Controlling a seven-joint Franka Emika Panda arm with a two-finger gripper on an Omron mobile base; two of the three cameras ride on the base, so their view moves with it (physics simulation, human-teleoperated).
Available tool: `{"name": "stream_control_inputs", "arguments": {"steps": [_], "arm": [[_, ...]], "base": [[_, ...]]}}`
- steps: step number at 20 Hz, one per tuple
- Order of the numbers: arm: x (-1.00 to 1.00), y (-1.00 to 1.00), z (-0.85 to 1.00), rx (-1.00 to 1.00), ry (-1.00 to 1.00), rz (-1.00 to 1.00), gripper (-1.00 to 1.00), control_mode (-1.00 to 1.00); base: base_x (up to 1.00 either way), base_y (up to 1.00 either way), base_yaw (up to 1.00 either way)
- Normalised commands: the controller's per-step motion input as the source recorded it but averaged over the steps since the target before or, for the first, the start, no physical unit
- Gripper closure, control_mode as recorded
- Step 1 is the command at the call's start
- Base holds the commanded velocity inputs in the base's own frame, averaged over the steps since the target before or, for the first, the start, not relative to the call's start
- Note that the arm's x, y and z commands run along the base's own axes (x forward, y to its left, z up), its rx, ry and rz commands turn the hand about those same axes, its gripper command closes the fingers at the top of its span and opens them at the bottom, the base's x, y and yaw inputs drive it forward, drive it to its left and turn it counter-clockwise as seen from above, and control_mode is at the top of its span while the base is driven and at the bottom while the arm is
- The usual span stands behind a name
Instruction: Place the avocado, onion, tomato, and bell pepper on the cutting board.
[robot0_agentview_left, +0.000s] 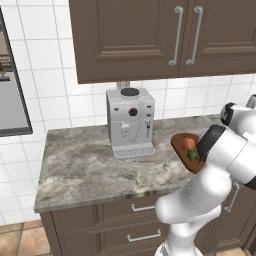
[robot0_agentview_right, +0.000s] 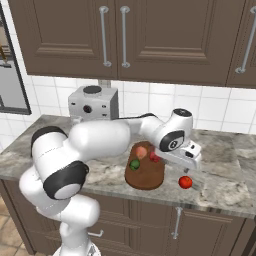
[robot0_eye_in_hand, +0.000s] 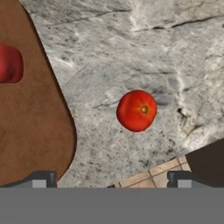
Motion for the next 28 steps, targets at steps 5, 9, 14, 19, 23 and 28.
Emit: {"name": "stream_control_inputs", "arguments": {"steps": [5, 9, 14, 19, 23, 28], "arm": [[0.00, -0.20, -0.01, 0.00, 0.00, 0.06, -1.00, -1.00], [0.00, -0.02, -0.19, 0.00, 0.00, 0.06, -1.00, -1.00], [0.00, 0.00, -0.32, 0.00, 0.00, 0.05, -1.00, -1.00], [0.02, 0.00, -0.34, 0.00, 0.00, 0.05, -1.00, -1.00], [0.19, 0.00, -0.09, 0.00, 0.00, 0.06, -1.00, -1.00], [0.22, -0.08, 0.00, 0.00, 0.00, 0.06, -1.00, -1.00]], "base": [[0.00, 0.00, 0.00], [0.00, 0.00, 0.00], [0.00, 0.00, 0.00], [0.00, 0.00, 0.00], [0.00, 0.00, 0.00], [0.00, 0.00, 0.00]]}}
